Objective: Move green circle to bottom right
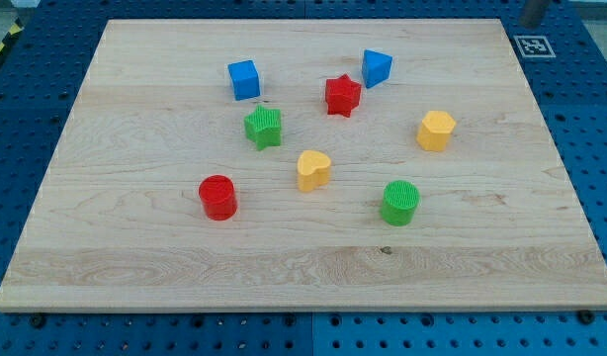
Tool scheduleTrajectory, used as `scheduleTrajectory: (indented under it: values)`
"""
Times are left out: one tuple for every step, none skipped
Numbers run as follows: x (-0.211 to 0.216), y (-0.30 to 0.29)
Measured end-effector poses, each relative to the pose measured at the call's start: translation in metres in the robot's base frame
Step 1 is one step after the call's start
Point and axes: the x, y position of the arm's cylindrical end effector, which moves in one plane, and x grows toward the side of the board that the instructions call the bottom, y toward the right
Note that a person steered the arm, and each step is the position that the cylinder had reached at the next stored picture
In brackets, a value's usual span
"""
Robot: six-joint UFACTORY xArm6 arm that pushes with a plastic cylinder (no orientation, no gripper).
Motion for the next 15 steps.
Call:
scheduleTrajectory:
  values:
    - [0.000, 0.000]
    - [0.000, 0.002]
    - [0.000, 0.002]
    - [0.000, 0.002]
    - [0.000, 0.002]
    - [0.014, -0.011]
    - [0.055, -0.030]
    - [0.079, -0.043]
    - [0.079, -0.043]
    - [0.081, -0.048]
    - [0.123, -0.080]
    - [0.184, -0.087]
    - [0.241, -0.087]
    - [0.305, -0.101]
    - [0.363, -0.140]
